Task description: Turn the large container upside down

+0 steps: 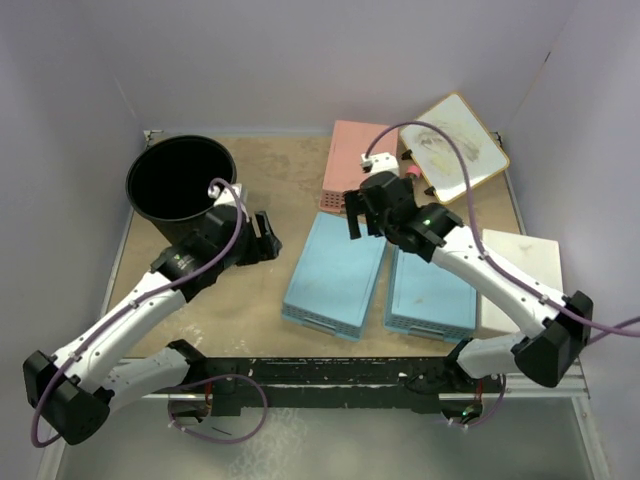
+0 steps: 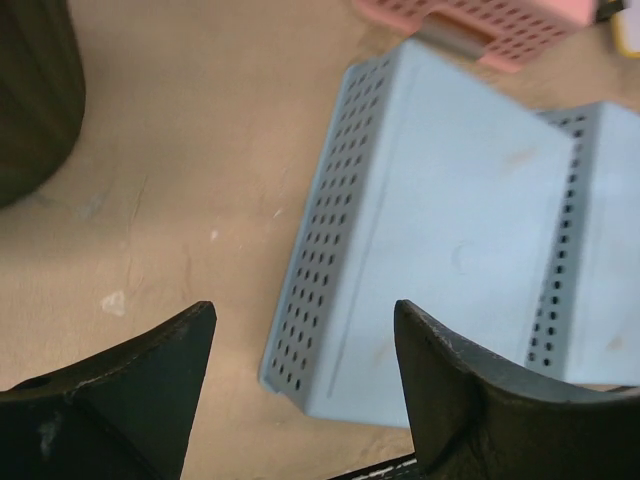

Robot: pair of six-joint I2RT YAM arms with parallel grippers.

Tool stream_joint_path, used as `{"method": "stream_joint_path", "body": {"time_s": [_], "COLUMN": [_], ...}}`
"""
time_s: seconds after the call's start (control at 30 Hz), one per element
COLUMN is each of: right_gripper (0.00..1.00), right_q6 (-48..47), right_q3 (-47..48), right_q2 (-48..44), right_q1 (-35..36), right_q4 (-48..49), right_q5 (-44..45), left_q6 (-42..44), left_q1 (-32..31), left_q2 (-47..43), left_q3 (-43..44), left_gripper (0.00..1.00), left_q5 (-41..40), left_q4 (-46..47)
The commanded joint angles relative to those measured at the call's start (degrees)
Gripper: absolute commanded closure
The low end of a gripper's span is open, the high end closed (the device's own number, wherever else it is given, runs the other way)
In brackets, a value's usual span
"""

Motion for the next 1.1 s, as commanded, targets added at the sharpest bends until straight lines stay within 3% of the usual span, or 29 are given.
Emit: {"method": "stream_joint_path", "body": {"time_s": [0.0,0.13,0.2,0.33,0.4,0.53,0.67,0.83,1.07], "right_gripper": [0.0,0.0,0.0,0.0,0.0,0.0,0.0,0.0,0.0], "right_q6": [1.21,1.72,2.38,3.15,3.19,3.39,3.43,3.52,3.81], "right_q3": [2.27,-0.68,-2.25,-2.88,-3.37,-3.87,-4.65,-4.82,-5.95], "right_q2": [3.85,3.0,2.3,2.46,2.43,2.32,2.14,1.92,0.77], "right_q1": [2.82,2.89,2.89,2.9,2.82,2.83,2.83,2.83,2.88], "right_q4": [-1.18,3.36,5.18,5.19,5.41,5.64,6.35,6.11,6.11], "right_q5": [3.33,-1.02,-1.61,-1.42,-1.45,-1.51,-1.57,-1.62,-2.04], "left_q6": [8.82,12.83,16.6,19.66,21.41,24.02,25.79,26.58,26.21], "left_q1": [0.0,0.0,0.0,0.0,0.07,0.09,0.26,1.62,7.97], "left_q2": [-0.42,-0.01,1.9,10.49,12.94,18.15,23.23,28.61,30.64], "left_q3": [12.62,25.65,32.48,44.44,46.75,50.48,52.89,55.53,53.49], "left_gripper": [0.3,0.3,0.23,0.22,0.22,0.22,0.2,0.2,0.3], "left_q5": [2.65,0.52,-2.06,-17.53,-25.5,-33.8,-29.85,-30.98,-24.93], "left_q4": [-2.38,-2.77,-5.74,-16.83,-18.26,-20.23,-19.55,-21.49,-21.98]}}
